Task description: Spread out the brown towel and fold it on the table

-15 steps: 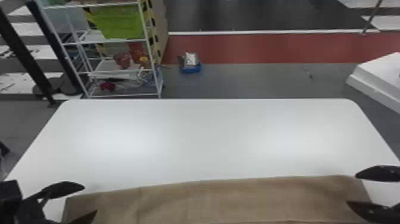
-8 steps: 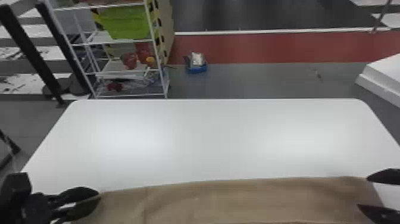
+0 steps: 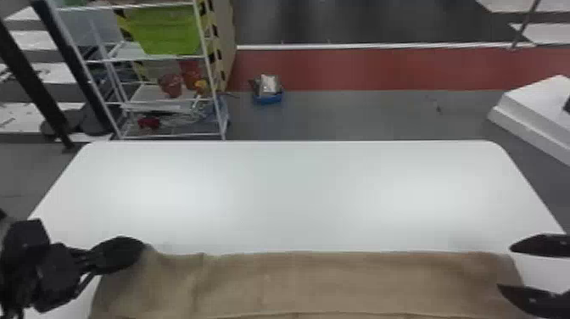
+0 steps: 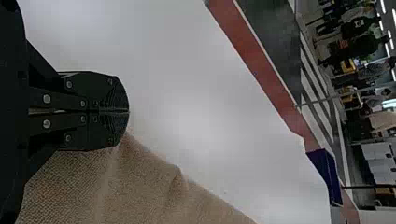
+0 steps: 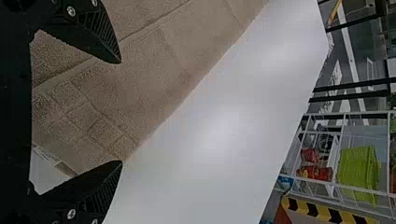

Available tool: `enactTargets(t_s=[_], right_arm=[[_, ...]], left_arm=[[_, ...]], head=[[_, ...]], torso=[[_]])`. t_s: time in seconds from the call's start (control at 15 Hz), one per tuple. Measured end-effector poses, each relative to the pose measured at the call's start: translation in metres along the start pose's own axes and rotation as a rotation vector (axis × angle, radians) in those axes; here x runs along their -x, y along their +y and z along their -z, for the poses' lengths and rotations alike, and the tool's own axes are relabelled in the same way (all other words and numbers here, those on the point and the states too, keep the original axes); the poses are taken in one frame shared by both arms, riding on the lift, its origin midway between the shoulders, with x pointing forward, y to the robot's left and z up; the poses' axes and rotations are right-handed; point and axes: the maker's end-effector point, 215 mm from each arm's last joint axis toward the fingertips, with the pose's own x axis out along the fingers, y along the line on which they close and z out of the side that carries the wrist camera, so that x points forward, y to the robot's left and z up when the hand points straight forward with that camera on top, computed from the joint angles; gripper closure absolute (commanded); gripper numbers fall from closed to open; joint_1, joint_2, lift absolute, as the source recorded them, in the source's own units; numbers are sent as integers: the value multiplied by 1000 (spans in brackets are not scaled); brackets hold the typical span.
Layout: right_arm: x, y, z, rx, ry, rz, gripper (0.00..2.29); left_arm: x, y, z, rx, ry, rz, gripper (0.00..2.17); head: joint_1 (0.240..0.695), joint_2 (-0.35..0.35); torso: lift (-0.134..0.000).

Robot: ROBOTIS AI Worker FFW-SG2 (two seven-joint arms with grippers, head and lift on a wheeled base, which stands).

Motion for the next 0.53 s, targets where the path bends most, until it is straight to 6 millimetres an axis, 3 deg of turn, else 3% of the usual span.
enactTargets(t_s=[0.2,0.33,0.53], right_arm=[[5,-2,3,2,-7,6,124],[7,-3,6,6,-11,8,124],[7,-3,8,12,-16,6,120]], left_arm=[[-18,28,-20,12,-14,-22,1355],[-23,53,-21,29,-4,-43,1318],[-19,65,2,55,54,-59,-1]], head=[[695,18],[695,26],[695,60]], torso=[[-124],[-124],[-124]])
